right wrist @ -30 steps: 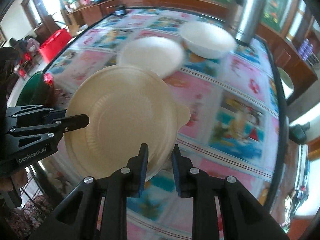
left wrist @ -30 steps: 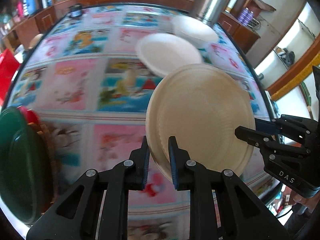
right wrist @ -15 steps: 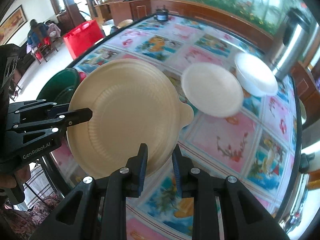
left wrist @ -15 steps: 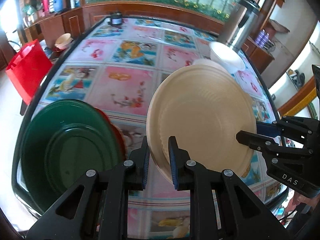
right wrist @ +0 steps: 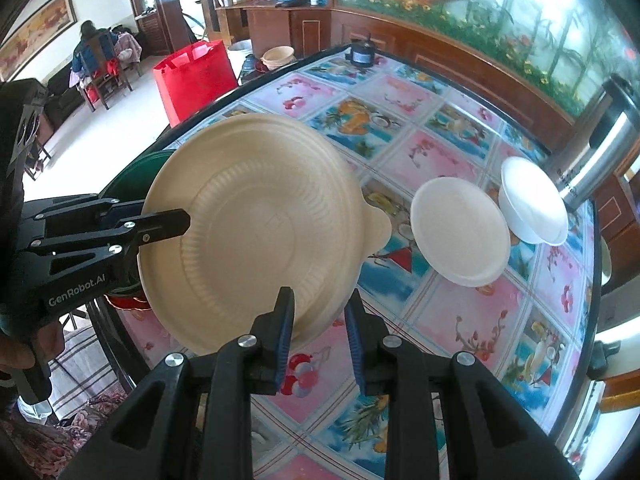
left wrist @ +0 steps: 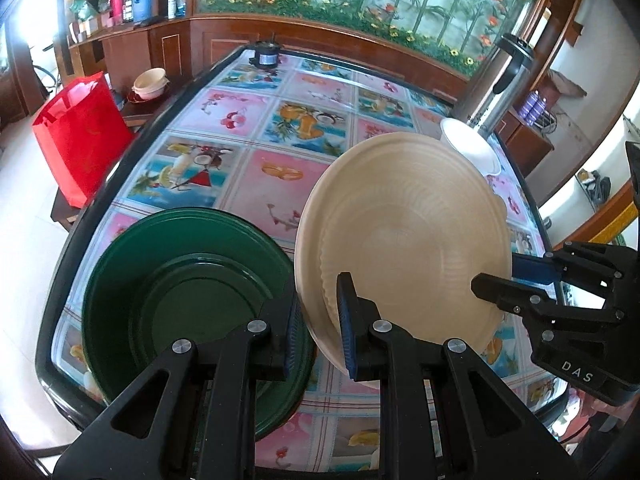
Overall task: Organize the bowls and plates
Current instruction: 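Lift the beige plate with both tools and carry it toward the green basin, then lower the beige plate into the green basin with both tools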
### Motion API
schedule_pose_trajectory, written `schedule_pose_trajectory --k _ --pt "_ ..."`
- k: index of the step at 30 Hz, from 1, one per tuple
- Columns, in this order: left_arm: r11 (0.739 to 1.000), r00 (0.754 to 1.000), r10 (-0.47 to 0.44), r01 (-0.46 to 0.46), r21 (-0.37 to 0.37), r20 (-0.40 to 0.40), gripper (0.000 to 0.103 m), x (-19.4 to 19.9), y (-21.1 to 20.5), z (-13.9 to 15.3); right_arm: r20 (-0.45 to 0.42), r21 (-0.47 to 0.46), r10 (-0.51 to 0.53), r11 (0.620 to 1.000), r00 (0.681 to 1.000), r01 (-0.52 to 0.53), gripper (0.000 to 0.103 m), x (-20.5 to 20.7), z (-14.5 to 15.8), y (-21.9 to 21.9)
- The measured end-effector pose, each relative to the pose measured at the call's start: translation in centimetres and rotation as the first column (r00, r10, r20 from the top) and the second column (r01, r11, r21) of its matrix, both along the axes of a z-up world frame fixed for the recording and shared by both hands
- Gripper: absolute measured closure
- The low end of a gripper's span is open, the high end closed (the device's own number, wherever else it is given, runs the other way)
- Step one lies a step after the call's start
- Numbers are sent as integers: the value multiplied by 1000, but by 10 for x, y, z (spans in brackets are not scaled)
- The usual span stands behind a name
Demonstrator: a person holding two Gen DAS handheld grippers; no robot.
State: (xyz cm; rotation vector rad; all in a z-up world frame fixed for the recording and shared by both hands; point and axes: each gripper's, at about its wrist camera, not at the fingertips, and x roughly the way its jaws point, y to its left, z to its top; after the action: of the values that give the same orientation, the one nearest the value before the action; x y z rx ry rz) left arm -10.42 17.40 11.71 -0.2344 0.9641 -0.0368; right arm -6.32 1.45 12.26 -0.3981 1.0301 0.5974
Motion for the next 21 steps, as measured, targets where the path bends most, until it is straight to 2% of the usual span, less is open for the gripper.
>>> schedule_pose_trajectory --k 9,21 --pt "999 999 42 -42 4 15 85 -13 23 5 7 10 44 999 999 -44 75 -6 4 24" --pt "990 990 140 -140 -7 6 85 -31 76 -4 -15 32 131 991 991 -131 73 -10 -4 73"
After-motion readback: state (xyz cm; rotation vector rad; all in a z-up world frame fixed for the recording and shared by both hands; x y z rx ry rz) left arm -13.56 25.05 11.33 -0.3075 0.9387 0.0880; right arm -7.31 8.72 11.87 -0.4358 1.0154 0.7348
